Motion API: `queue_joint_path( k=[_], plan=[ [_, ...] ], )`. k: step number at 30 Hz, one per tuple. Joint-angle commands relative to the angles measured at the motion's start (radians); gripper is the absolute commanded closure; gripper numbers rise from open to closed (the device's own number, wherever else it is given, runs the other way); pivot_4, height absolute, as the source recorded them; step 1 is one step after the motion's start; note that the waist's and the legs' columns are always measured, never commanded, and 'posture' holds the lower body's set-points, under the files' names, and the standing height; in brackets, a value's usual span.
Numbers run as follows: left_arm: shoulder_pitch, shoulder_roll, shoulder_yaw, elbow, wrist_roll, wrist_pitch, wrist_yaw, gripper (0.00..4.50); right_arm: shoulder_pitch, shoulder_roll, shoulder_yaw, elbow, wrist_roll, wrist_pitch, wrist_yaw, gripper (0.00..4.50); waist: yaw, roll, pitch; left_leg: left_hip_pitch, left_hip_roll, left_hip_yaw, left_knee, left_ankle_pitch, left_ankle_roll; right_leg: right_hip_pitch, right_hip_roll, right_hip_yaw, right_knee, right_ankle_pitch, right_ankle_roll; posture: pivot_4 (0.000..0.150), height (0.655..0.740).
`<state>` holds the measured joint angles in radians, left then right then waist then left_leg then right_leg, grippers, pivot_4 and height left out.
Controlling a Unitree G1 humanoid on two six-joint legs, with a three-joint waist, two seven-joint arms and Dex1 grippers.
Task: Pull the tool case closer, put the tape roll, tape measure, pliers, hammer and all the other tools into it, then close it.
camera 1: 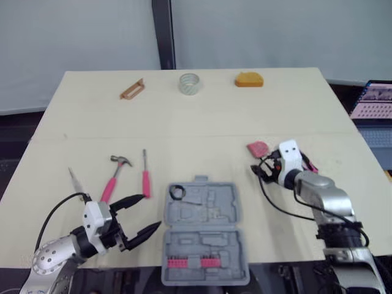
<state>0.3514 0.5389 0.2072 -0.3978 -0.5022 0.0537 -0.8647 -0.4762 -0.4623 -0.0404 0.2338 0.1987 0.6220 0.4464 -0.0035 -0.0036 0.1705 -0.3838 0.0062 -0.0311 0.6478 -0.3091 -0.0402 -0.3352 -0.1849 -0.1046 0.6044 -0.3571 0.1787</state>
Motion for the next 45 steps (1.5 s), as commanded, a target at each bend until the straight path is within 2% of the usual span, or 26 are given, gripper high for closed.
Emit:
queue_joint_path(
  k=[1, 10, 13, 20, 30, 39, 45],
  plan=[
    [-0.008, -0.014, -0.005, -0.034, 0.011, -0.006, 0.031, 0.00, -0.046, 0.008, 0.000, 0.089, -0.025, -0.062, 0.000, 0.04, -0.001, 0.000, 0.000, 0.000, 0.000, 0.000, 0.000, 0.000, 0.000, 0.000, 0.000, 0.000, 0.000, 0.000, 0.000, 0.150, 0.7400],
    [-0.001, -0.020, -0.017, -0.059, 0.025, -0.003, 0.060, 0.00, -0.083, 0.033, -0.005, 0.194, -0.040, -0.103, 0.008, 0.04, -0.003, 0.000, 0.000, 0.000, 0.001, 0.001, 0.000, 0.000, 0.000, -0.001, 0.000, 0.000, 0.002, 0.000, 0.000, 0.150, 0.7400],
    [-0.002, -0.019, -0.020, -0.062, 0.026, -0.003, 0.066, 0.00, -0.081, 0.033, -0.005, 0.195, -0.041, -0.105, 0.011, 0.92, -0.003, 0.000, 0.000, 0.000, 0.002, 0.001, 0.000, 0.000, 0.000, -0.002, 0.000, 0.000, 0.002, 0.000, 0.000, 0.150, 0.7400],
    [-0.005, -0.016, -0.027, -0.070, 0.027, 0.004, 0.072, 0.00, -0.070, 0.033, -0.009, 0.179, -0.042, -0.097, 0.018, 4.41, -0.005, 0.000, 0.000, 0.000, 0.003, 0.003, 0.000, 0.000, 0.000, -0.003, 0.001, 0.000, 0.002, 0.000, 0.000, 0.150, 0.7400],
    [-0.017, -0.014, -0.038, -0.086, 0.026, 0.027, 0.080, 0.00, -0.029, 0.018, -0.007, 0.124, -0.043, -0.071, 0.025, 4.47, -0.003, 0.000, 0.000, 0.000, 0.003, 0.003, 0.000, 0.000, -0.001, -0.003, 0.001, 0.000, 0.002, 0.000, 0.000, 0.150, 0.7400],
    [-0.039, -0.005, -0.053, -0.081, 0.022, 0.048, 0.058, 0.00, 0.172, -0.008, -0.047, -0.212, 0.014, 0.107, 0.008, 4.47, 0.003, 0.000, 0.000, 0.000, 0.003, 0.003, 0.000, 0.000, -0.001, -0.003, 0.001, 0.000, 0.002, 0.000, 0.000, 0.150, 0.7400],
    [-0.062, 0.003, -0.066, -0.057, 0.015, 0.052, 0.025, 0.00, 0.418, -0.007, -0.114, -0.576, 0.078, 0.304, -0.025, 4.47, 0.014, 0.000, 0.000, -0.001, 0.003, 0.004, 0.000, -0.001, -0.001, -0.003, 0.001, 0.000, 0.001, 0.000, 0.000, 0.150, 0.7400]
  ],
)
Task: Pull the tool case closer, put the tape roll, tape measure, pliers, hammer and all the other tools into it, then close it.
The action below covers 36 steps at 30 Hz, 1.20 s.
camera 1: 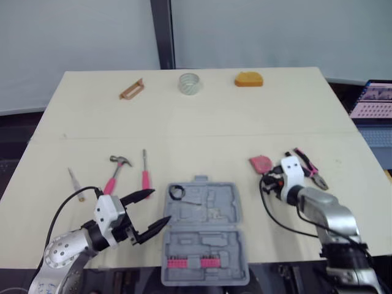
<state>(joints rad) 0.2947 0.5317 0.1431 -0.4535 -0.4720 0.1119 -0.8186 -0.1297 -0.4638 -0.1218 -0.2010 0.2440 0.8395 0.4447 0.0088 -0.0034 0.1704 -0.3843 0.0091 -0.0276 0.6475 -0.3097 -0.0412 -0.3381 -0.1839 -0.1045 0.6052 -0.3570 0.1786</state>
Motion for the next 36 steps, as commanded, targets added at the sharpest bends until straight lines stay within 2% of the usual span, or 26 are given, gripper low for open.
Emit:
queue_joint_path(
  k=[1, 8, 16, 26, 36],
  plan=[
    [-0.009, 0.010, -0.005, 0.003, -0.014, -0.006, -0.026, 0.00, 0.105, -0.002, -0.041, -0.190, 0.042, 0.114, -0.029, 4.47, 0.004, 0.000, 0.000, 0.000, 0.000, 0.000, 0.000, 0.000, 0.000, 0.000, 0.000, 0.000, 0.000, 0.000, 0.000, 0.150, 0.7400],
    [-0.036, 0.023, -0.015, 0.069, -0.020, -0.036, -0.117, 0.00, 0.307, 0.026, -0.067, -0.477, 0.108, 0.273, -0.063, 4.47, 0.013, 0.001, 0.000, 0.000, 0.001, 0.001, 0.000, 0.000, 0.000, -0.001, 0.000, 0.000, 0.000, 0.000, 0.000, 0.150, 0.7400],
    [-0.060, 0.042, -0.034, 0.143, -0.016, -0.093, -0.239, 0.00, 0.443, 0.065, -0.093, -0.658, 0.160, 0.387, -0.094, 4.47, 0.015, 0.002, -0.001, 0.000, 0.000, 0.001, 0.000, -0.001, 0.000, -0.001, 0.000, 0.001, 0.000, 0.000, 0.000, 0.150, 0.7400],
    [-0.061, 0.054, -0.058, 0.154, -0.013, -0.138, -0.325, 0.00, 0.536, 0.091, -0.086, -0.751, 0.184, 0.437, -0.109, 4.47, 0.015, 0.002, -0.001, 0.000, 0.000, 0.001, 0.000, -0.001, 0.000, -0.001, 0.000, 0.001, 0.000, 0.000, 0.000, 0.150, 0.7400],
    [-0.055, 0.061, -0.057, 0.118, -0.013, -0.124, -0.308, 0.00, 0.544, 0.090, -0.053, -0.744, 0.189, 0.437, -0.114, 4.47, 0.015, 0.002, -0.001, 0.000, 0.000, 0.001, 0.000, -0.001, 0.000, -0.001, 0.000, 0.001, 0.000, 0.000, 0.000, 0.150, 0.7400]
  ],
)
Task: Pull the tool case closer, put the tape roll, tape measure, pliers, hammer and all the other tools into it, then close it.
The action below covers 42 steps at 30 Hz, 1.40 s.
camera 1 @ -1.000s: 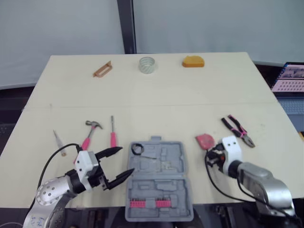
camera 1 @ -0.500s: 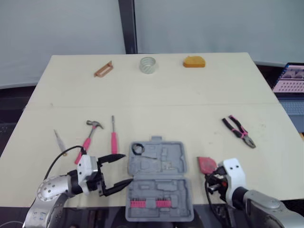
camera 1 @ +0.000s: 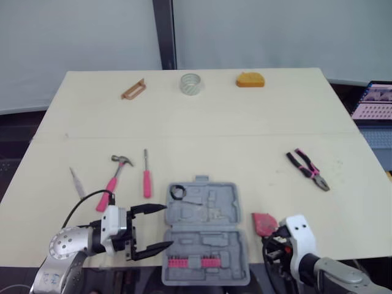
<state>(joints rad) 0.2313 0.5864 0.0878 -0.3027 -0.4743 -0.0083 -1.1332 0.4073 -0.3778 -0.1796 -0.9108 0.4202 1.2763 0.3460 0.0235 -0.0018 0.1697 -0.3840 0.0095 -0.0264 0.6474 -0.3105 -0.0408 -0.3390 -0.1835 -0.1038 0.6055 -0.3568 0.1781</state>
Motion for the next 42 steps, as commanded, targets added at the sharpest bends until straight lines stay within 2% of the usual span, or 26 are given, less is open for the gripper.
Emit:
queue_joint_path(
  k=[1, 10, 14, 17, 21, 26, 30, 35, 42],
  plan=[
    [0.010, 0.007, -0.001, -0.034, -0.010, -0.004, 0.009, 0.00, 0.008, 0.004, 0.007, -0.033, 0.013, 0.000, -0.015, 4.47, 0.000, 0.000, 0.000, 0.000, 0.000, 0.000, 0.000, 0.000, 0.000, 0.000, 0.000, 0.000, 0.000, 0.000, 0.000, 0.150, 0.7400],
    [0.014, -0.001, -0.007, 0.003, 0.006, -0.027, 0.018, 0.00, 0.008, -0.006, 0.009, -0.015, 0.014, 0.002, -0.009, 4.47, 0.000, 0.000, 0.000, 0.000, 0.000, 0.000, 0.000, 0.000, 0.000, 0.000, 0.000, 0.000, 0.000, 0.000, 0.000, 0.150, 0.7400],
    [0.019, -0.005, -0.011, 0.013, 0.012, -0.043, 0.018, 0.00, 0.005, -0.001, -0.003, -0.022, 0.024, 0.021, -0.007, 3.22, 0.000, 0.000, 0.000, 0.000, 0.000, 0.000, 0.000, 0.000, 0.000, 0.000, 0.000, 0.000, 0.000, 0.000, 0.000, 0.150, 0.7400],
    [0.029, -0.006, -0.012, 0.021, 0.014, -0.060, 0.016, 0.00, 0.000, 0.015, -0.034, -0.036, 0.039, 0.059, -0.009, 1.73, 0.000, 0.000, 0.000, 0.000, 0.000, 0.000, 0.000, 0.000, 0.000, 0.000, 0.000, 0.000, 0.000, 0.000, 0.000, 0.150, 0.7400],
    [0.039, -0.005, -0.014, 0.023, 0.013, -0.075, 0.018, 0.00, 0.000, 0.018, -0.073, -0.056, 0.055, 0.096, -0.003, 0.02, 0.000, 0.000, 0.000, 0.000, 0.000, 0.000, 0.000, 0.000, 0.000, 0.000, 0.000, 0.000, 0.000, 0.000, 0.000, 0.150, 0.7400],
    [0.044, -0.003, -0.020, 0.017, 0.009, -0.081, 0.021, 0.00, -0.011, 0.004, -0.154, -0.092, 0.093, 0.153, 0.027, 0.02, 0.001, 0.000, 0.000, 0.000, 0.000, 0.000, 0.000, 0.000, 0.000, 0.000, 0.000, 0.000, 0.000, 0.000, 0.000, 0.150, 0.7400],
    [0.040, 0.009, -0.032, 0.013, 0.014, -0.086, 0.005, 0.00, -0.020, -0.084, -0.243, -0.089, 0.148, 0.160, 0.109, 0.02, 0.000, 0.000, 0.000, 0.000, 0.000, 0.000, 0.000, 0.000, 0.000, 0.000, 0.000, 0.000, 0.000, 0.000, 0.000, 0.150, 0.7400],
    [0.023, 0.038, -0.047, 0.012, 0.017, -0.084, -0.022, 0.00, 0.033, -0.397, -0.230, 0.007, 0.140, -0.145, 0.394, 0.02, 0.001, 0.000, 0.000, 0.001, 0.000, 0.002, 0.001, -0.001, 0.002, 0.001, 0.000, 0.001, -0.001, 0.000, 0.000, 0.150, 0.7400],
    [0.012, 0.065, -0.020, 0.011, -0.009, -0.067, -0.023, 0.00, -0.061, -0.634, -0.118, 0.286, 0.038, -0.532, 0.648, 0.02, 0.000, -0.001, 0.000, 0.004, 0.001, 0.004, 0.001, -0.002, 0.003, 0.004, 0.000, 0.001, -0.001, 0.000, 0.000, 0.150, 0.7400]
  ],
)
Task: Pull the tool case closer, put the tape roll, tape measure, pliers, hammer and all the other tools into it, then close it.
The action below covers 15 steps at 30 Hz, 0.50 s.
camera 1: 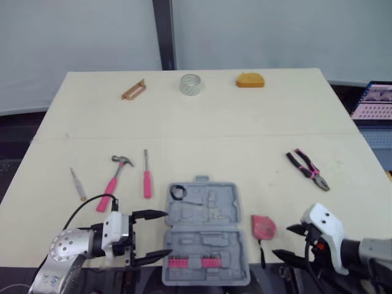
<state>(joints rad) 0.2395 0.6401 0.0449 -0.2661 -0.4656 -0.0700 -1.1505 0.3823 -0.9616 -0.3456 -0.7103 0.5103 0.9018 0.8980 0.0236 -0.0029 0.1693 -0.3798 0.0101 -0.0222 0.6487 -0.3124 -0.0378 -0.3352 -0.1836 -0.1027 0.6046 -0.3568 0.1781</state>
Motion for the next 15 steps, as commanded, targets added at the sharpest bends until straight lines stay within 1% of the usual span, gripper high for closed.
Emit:
queue_joint_path(
  k=[1, 6, 8, 15],
  plan=[
    [0.006, 0.013, 0.026, -0.025, -0.018, -0.008, -0.006, 0.00, -0.053, -0.061, 0.074, 0.118, -0.074, -0.214, 0.118, 0.02, 0.000, 0.000, 0.000, 0.002, 0.000, 0.001, 0.000, 0.000, 0.000, 0.001, 0.000, 0.000, 0.000, 0.000, 0.000, 0.150, 0.7400],
    [0.017, -0.001, 0.037, -0.011, -0.006, -0.028, 0.008, 0.00, -0.132, -0.028, 0.203, 0.281, -0.196, -0.495, 0.151, 0.02, 0.002, -0.001, 0.001, 0.009, 0.001, 0.002, -0.001, -0.003, 0.000, 0.010, 0.000, -0.001, -0.005, 0.000, 0.000, 0.150, 0.7400],
    [0.024, -0.010, 0.036, -0.011, -0.002, -0.036, 0.018, 0.00, -0.157, -0.010, 0.244, 0.342, -0.242, -0.589, 0.149, 0.02, 0.002, -0.001, 0.001, 0.009, 0.001, 0.002, 0.000, -0.003, 0.001, 0.012, 0.000, -0.001, -0.006, 0.000, 0.000, 0.150, 0.7400],
    [0.044, -0.010, 0.046, -0.013, -0.005, -0.049, 0.027, 0.00, -0.222, 0.048, 0.335, 0.459, -0.291, -0.737, 0.175, 0.02, 0.000, -0.001, 0.001, 0.010, 0.002, 0.002, 0.000, -0.003, 0.000, 0.012, 0.000, -0.001, -0.006, 0.000, 0.000, 0.150, 0.7400]
  ],
)
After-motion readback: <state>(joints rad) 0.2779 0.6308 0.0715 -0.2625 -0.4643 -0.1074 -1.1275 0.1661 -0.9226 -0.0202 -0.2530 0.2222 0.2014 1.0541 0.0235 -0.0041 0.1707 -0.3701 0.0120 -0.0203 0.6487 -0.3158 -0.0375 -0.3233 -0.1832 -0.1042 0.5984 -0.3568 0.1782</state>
